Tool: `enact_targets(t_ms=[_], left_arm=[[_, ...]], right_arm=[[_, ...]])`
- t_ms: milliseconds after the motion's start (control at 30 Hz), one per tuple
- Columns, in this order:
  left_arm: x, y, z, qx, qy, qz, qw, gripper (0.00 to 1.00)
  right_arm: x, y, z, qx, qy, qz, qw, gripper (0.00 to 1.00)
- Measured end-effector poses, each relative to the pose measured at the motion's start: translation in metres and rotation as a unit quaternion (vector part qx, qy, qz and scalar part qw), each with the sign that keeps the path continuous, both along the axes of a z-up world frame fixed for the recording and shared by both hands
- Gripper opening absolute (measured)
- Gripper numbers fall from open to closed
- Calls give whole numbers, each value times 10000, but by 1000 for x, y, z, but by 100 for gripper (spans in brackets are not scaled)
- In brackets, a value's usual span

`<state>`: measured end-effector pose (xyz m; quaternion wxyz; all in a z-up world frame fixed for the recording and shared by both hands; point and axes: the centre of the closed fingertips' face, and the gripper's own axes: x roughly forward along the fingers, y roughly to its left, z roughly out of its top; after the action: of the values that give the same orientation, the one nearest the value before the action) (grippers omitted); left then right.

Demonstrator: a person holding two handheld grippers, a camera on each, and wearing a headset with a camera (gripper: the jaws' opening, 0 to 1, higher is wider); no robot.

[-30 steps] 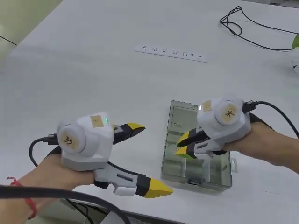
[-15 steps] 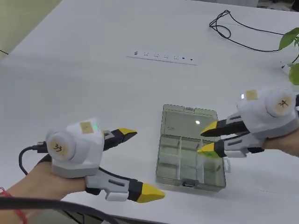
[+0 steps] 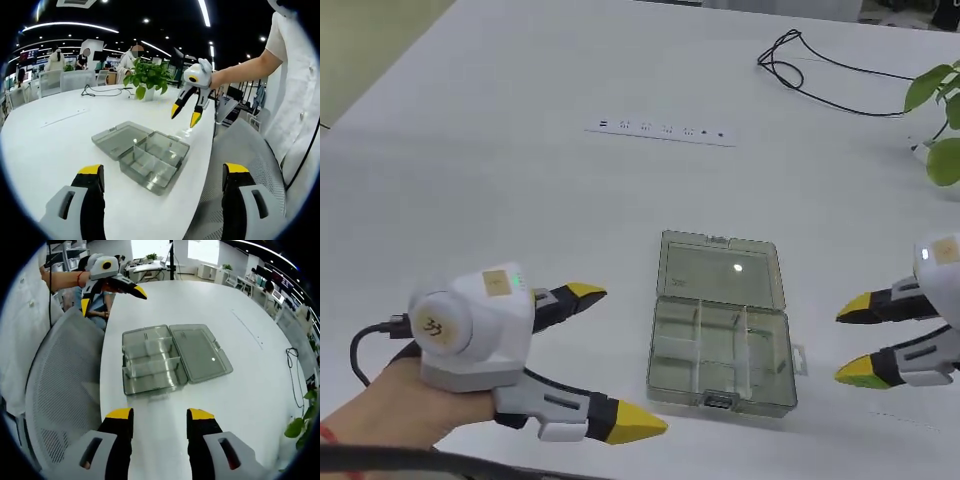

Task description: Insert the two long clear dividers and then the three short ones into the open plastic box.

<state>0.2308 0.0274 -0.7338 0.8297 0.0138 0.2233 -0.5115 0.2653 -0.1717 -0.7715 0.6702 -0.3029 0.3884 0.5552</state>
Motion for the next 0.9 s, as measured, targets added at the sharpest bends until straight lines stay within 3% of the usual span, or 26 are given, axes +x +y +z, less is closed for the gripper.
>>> enact_targets(t_ms=[300,467,900], left_arm=[[1,2,-1,22,25,21,10000,100],[1,3,-2,27,41,34,10000,100],[2,6,-4,50,86,57,9999,100]], right_arm=[[-7,-36,-26,-585,130,314,9977,47],[-9,-51,-42,-914,182,554,9941,48],[-7,-69,-71,-1398,86,913,9859,45]])
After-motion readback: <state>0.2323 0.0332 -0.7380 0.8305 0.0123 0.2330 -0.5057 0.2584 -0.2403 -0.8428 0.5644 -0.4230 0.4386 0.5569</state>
